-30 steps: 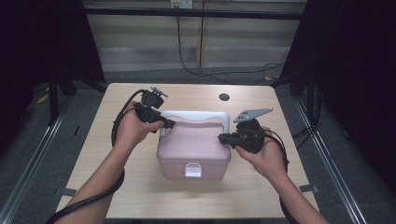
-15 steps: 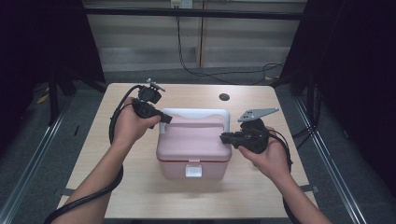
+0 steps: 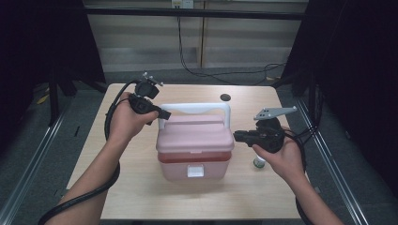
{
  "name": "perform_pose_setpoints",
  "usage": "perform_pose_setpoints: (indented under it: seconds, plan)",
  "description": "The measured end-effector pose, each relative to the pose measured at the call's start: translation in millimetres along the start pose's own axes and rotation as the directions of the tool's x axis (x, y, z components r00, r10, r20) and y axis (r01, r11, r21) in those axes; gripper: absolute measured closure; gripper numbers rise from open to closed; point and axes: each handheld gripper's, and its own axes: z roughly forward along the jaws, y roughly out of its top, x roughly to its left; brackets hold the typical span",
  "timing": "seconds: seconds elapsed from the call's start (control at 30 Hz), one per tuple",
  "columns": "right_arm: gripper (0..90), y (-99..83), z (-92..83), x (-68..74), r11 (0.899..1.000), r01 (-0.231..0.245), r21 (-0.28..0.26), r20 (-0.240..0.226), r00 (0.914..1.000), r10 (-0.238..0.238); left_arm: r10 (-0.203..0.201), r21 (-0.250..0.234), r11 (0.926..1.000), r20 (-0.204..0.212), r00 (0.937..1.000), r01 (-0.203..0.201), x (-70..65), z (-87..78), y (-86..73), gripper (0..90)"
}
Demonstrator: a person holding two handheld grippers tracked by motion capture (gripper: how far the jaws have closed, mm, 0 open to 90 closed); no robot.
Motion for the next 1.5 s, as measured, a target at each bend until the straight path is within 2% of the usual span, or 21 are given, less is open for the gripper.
perform_pose_setpoints:
  seconds: [0.17,0.3,0.4,0.83,1.2,1.5]
  plan:
    - [85.8,-6.2,3.0,-0.9,1.0,0.001,0.008,-0.005,1.0,-0.001,0.011,0.006,0.9999,-0.016,0.9998,-0.011,-0.3,-4.3,4.2,68.9]
    - [86.6,-8.6,4.9,-1.6,1.0,-0.005,0.005,-0.008,1.0,0.005,0.003,0.001,1.0,-0.002,1.0,-0.003,0.9,-3.6,3.8,68.9]
    - [87.1,-10.4,5.3,-2.1,1.0,-0.011,0.016,-0.005,0.9999,0.011,0.012,0.002,0.9999,-0.001,0.9999,-0.012,1.2,-4.5,4.4,69.0]
    - [90.0,-18.3,18.8,7.8,0.998,0.04,0.05,-0.033,0.9987,-0.039,0.012,-0.007,0.9999,0.006,0.9999,-0.011,2.8,-7.3,6.9,69.2]
    - [90.0,-18.4,24.4,10.4,0.997,0.055,0.051,-0.055,0.9971,-0.052,0.006,-0.012,0.9999,0.007,1.0,-0.006,2.8,-7.3,6.4,69.3]
    - [90.0,-22.1,32.0,11.8,0.996,0.063,0.071,-0.066,0.9962,-0.058,0.008,-0.012,0.9999,0.005,1.0,-0.008,4.0,-8.9,9.2,69.3]
